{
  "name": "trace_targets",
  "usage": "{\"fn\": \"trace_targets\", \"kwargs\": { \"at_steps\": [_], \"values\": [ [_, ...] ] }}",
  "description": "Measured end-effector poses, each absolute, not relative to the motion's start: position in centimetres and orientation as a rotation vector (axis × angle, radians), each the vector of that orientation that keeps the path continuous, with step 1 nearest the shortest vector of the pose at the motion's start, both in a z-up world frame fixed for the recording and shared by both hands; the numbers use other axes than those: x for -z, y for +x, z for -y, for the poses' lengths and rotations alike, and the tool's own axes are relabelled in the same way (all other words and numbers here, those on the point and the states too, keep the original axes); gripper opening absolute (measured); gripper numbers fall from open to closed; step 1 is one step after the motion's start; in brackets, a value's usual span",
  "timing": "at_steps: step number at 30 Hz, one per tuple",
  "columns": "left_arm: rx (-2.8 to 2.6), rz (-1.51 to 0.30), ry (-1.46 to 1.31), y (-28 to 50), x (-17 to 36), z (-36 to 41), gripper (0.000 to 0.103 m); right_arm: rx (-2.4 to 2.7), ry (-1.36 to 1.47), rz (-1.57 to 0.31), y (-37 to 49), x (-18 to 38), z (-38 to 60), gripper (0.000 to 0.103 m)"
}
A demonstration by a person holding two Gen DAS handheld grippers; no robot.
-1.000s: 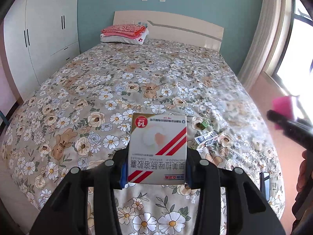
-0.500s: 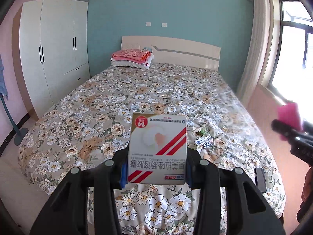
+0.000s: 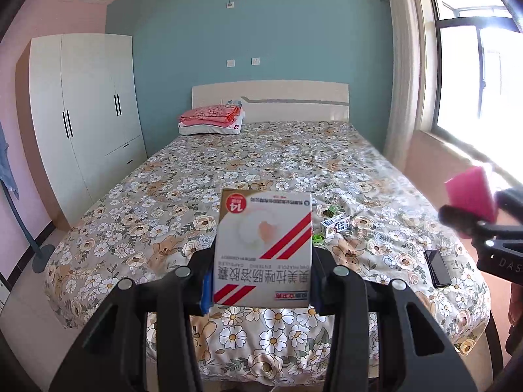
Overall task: Collect trash
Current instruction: 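Carry the medicine box and pink cup with both tools to the wastebasket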
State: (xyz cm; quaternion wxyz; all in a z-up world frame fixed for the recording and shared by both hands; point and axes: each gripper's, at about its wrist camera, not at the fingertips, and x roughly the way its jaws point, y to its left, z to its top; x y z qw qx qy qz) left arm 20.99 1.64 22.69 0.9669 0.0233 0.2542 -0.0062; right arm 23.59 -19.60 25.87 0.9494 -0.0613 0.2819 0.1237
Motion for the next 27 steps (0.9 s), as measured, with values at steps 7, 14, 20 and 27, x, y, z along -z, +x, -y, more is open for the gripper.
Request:
{"fn": "trace_targets", "kwargs": {
  "at_steps": [7, 14, 20, 27],
  "values": [
    [0.045, -0.548, 0.089, 19.0, -19.3, -1.1, 0.045, -0.296, -0.123, -0.61, 21.9, -22.3, 19.2, 0.066],
    [0.074, -0.584, 0.13, 17.5, -15.4, -1.0, 0.045, -0.335, -0.132, -0.639, 19.3, -18.3, 18.4, 0.066],
    [0.111, -0.654, 0.161, 16.6, -11.1, -0.8, 0.045, -0.373, -0.131, -0.683, 17.7, -14.7, 17.8, 0.066],
    [0.151, -0.737, 0.185, 16.1, -6.2, -0.8, 0.045, -0.389, -0.137, -0.752, 17.0, -10.1, 17.3, 0.066]
  ]
}}
